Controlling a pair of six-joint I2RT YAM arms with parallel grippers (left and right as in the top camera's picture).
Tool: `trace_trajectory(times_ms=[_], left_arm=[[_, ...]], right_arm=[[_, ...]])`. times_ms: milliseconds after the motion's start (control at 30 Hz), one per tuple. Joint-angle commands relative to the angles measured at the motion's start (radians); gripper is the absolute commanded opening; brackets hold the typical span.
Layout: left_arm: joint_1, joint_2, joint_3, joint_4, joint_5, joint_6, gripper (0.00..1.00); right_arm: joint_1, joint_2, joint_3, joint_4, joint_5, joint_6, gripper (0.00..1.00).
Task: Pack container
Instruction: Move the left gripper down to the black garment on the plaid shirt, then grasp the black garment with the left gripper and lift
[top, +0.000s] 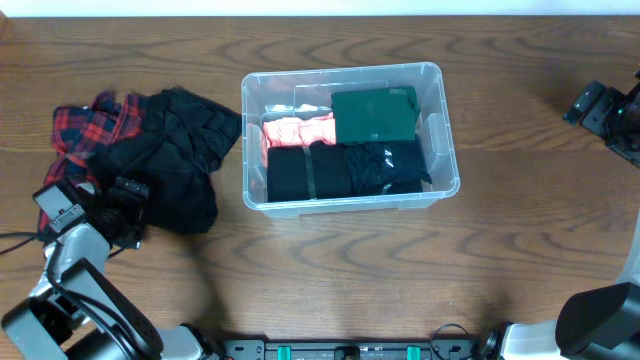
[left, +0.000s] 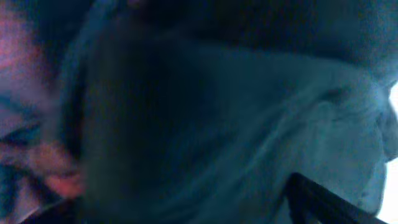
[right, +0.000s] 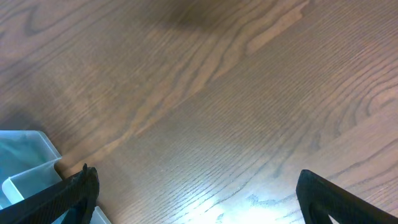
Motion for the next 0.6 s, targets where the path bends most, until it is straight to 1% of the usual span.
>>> trace_trajectory(times_ms=[0, 100, 133, 167, 200, 233, 400, 567], left_arm=[[0.004, 0.009, 0.000, 0.036, 0.094, 0.021, 0.71], [0.002, 0.009, 0.000, 0.072, 0.152, 0.021, 0.41], [0.002, 0.009, 0.000, 0.084, 0.176, 0.021, 0.34], [0.002, 0.009, 0.000, 0.096, 0.204, 0.021, 0.24], [0.002, 0.009, 0.001, 0.108, 0.232, 0.021, 0.18], [0.002, 0.009, 0.002, 0.123, 0.269, 0.021, 0.06], [0.002, -0.023, 0.023, 0.153, 0.425, 0.002, 0.06], [0.002, -0.151, 0.063, 0.153, 0.515, -0.010, 0.06]], right_arm=[[-0.004, 0.003, -0.003, -0.002, 0.003, 0.013, 0.99], [-0.004, 0.003, -0.003, -0.002, 0.003, 0.013, 0.99], [-0.004, 0.003, -0.003, -0.002, 0.003, 0.013, 0.99], [-0.004, 0.003, -0.003, -0.002, 0.003, 0.012, 0.99], [-0.004, 0.003, -0.003, -0.002, 0.003, 0.012, 0.99], [-0.004, 0.003, -0.003, -0.002, 0.003, 0.012, 0.99], [-0.004, 0.003, -0.003, -0.002, 0.003, 0.013, 0.99], [-0.004, 0.003, -0.003, -0.001, 0.003, 0.013, 0.99]])
